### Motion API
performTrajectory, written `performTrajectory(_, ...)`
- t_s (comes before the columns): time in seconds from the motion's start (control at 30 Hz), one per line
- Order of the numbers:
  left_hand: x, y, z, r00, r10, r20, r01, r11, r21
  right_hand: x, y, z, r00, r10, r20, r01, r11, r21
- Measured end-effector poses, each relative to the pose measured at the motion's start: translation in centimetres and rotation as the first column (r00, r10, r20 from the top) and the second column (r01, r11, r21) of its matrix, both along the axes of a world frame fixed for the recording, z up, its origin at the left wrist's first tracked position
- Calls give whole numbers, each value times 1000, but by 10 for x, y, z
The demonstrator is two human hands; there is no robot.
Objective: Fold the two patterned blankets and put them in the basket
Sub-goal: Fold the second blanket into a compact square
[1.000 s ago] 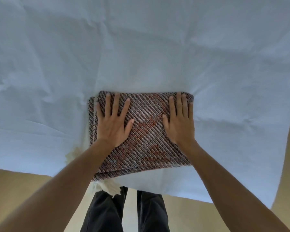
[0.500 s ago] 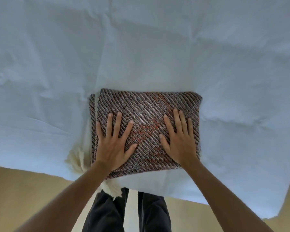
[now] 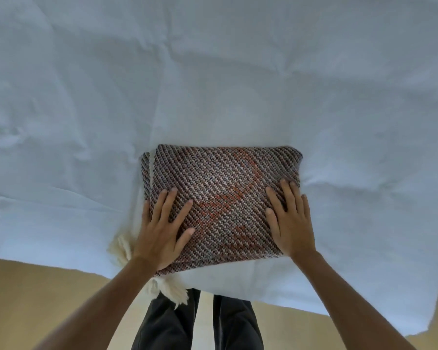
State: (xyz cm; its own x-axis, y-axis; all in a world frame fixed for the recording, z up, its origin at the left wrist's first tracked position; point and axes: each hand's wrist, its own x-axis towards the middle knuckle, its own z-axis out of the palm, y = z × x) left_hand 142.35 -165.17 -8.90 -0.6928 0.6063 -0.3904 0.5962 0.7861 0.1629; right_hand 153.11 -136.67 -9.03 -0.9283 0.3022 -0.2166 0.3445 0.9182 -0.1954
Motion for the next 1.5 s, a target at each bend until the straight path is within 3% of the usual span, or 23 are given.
performTrajectory(0.07, -11, 9, 18, 974, 226, 13, -226, 974, -15, -9, -1, 17, 971, -239, 6, 239, 971, -28)
performTrajectory(0.13, -22, 18, 31, 891, 450, 57, -448, 893, -38, -19, -2, 30, 915, -392, 98, 400, 912, -89)
performTrajectory(0.37, -39, 24, 32, 730, 635, 253, -669, 739, 74, -42, 4, 39, 774, -562, 291, 630, 726, -274)
performTrajectory(0.47, -39, 29, 32, 644, 699, 311, -752, 653, 91, -44, 7, 33, 758, -563, 329, 648, 707, -282)
performTrajectory(0.57, -37, 30, 33, 638, 683, 355, -759, 636, 140, -44, 4, 32, 775, -559, 295, 629, 723, -285)
performTrajectory(0.7, -35, 21, 39, 714, 589, 378, -689, 686, 232, -37, 1, 38, 803, -544, 241, 595, 727, -342)
performTrajectory(0.83, -33, 19, 49, 687, 551, 474, -692, 694, 196, -36, 5, 47, 788, -538, 301, 615, 659, -432)
performTrajectory(0.97, -36, 23, 44, 683, 531, 502, -696, 683, 224, -34, 6, 42, 802, -516, 303, 597, 656, -462)
performTrajectory(1.23, -32, 24, 60, 721, 537, 437, -675, 686, 270, -25, 7, 62, 838, -508, 199, 524, 649, -552)
performTrajectory(1.5, -54, 54, 150, 840, 396, 371, -512, 805, 300, 11, 31, 138, 883, -455, 114, 430, 689, -583)
